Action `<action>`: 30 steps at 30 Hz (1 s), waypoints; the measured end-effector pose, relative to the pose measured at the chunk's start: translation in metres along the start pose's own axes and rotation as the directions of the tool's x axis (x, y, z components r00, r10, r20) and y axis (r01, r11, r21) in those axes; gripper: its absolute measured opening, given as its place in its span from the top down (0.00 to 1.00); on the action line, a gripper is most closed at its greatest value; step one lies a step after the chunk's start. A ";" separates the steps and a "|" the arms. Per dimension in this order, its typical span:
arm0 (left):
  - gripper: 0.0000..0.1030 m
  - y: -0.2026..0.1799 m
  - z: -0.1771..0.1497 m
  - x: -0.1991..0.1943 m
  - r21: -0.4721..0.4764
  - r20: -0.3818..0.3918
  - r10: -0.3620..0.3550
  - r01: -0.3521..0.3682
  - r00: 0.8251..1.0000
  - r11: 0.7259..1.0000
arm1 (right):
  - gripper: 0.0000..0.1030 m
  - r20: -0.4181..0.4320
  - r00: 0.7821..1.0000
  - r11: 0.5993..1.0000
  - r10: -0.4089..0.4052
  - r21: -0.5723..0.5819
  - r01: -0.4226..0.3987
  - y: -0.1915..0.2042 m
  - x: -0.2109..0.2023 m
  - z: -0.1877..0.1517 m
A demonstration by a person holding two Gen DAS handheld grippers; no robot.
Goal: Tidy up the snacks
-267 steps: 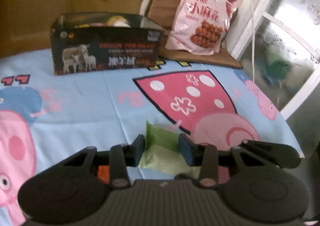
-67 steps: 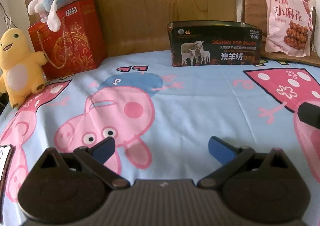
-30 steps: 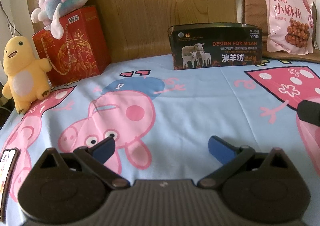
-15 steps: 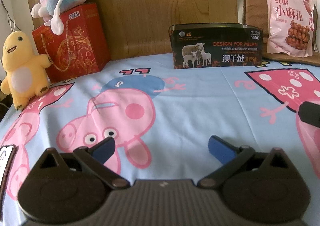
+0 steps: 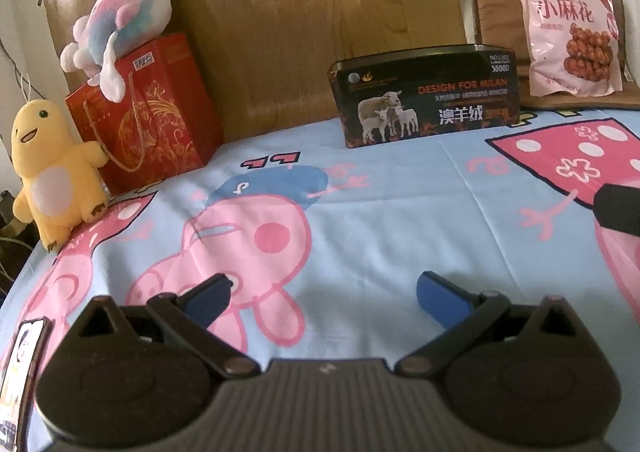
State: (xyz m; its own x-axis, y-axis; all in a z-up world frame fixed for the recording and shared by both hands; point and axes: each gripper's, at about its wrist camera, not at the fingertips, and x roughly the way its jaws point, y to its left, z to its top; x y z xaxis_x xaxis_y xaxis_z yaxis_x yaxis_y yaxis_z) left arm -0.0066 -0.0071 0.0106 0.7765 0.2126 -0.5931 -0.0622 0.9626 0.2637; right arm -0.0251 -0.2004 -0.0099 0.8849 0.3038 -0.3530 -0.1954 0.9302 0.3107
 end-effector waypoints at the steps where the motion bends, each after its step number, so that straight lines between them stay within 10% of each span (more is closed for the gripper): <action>1: 0.00 0.000 0.000 0.000 0.001 0.001 0.000 0.000 1.000 1.000 | 0.00 0.000 1.000 1.000 0.000 0.000 0.000 0.000 0.000 0.000; 30: 0.00 -0.002 -0.002 0.000 0.025 0.021 0.008 -0.009 1.000 1.000 | 0.00 0.001 1.000 1.000 -0.001 0.001 0.001 0.000 0.000 0.000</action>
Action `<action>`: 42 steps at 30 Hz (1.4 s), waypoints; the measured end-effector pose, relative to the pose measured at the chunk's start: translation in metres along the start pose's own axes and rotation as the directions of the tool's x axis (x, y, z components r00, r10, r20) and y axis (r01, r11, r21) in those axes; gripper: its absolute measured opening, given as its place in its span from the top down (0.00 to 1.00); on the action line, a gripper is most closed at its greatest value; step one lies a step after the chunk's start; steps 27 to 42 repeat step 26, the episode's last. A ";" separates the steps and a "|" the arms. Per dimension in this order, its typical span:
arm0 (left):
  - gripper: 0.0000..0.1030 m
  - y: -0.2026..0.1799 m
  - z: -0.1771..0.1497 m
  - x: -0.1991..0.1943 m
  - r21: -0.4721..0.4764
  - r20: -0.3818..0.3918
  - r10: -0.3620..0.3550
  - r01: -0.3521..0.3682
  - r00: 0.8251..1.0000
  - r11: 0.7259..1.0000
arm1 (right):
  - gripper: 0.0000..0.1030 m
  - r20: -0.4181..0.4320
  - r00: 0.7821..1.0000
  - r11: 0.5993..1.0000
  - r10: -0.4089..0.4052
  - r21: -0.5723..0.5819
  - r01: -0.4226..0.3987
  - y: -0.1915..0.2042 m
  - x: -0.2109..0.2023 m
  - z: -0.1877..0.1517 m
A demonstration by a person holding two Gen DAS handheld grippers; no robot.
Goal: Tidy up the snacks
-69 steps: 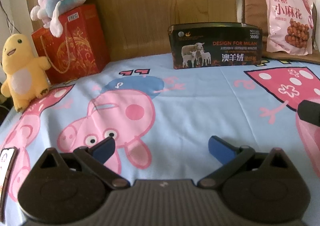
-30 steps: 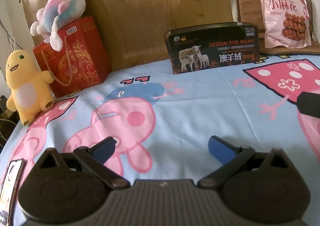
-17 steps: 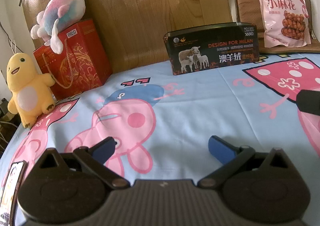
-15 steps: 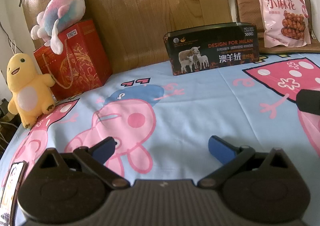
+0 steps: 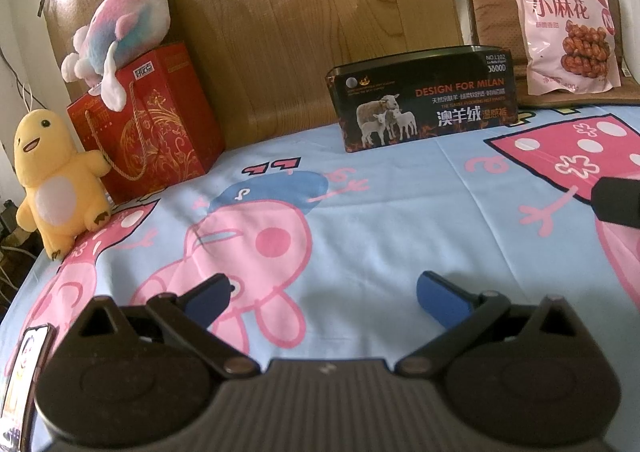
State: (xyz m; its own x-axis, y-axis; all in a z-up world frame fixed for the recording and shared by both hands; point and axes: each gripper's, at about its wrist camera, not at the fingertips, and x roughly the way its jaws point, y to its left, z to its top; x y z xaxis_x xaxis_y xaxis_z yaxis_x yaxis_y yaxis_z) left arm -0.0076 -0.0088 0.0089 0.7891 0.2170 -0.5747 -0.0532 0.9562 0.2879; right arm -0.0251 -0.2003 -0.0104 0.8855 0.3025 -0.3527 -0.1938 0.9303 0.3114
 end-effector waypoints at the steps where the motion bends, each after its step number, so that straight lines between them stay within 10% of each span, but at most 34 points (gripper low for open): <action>1: 0.00 0.000 0.000 0.000 0.001 0.000 0.001 -0.001 1.000 1.000 | 0.00 0.000 1.000 1.000 0.000 0.000 0.000 0.000 0.000 0.000; 42: 0.00 0.006 0.001 0.002 -0.013 -0.017 -0.035 0.035 0.999 0.999 | 0.00 0.000 1.000 1.000 -0.002 0.001 0.002 0.000 0.000 0.000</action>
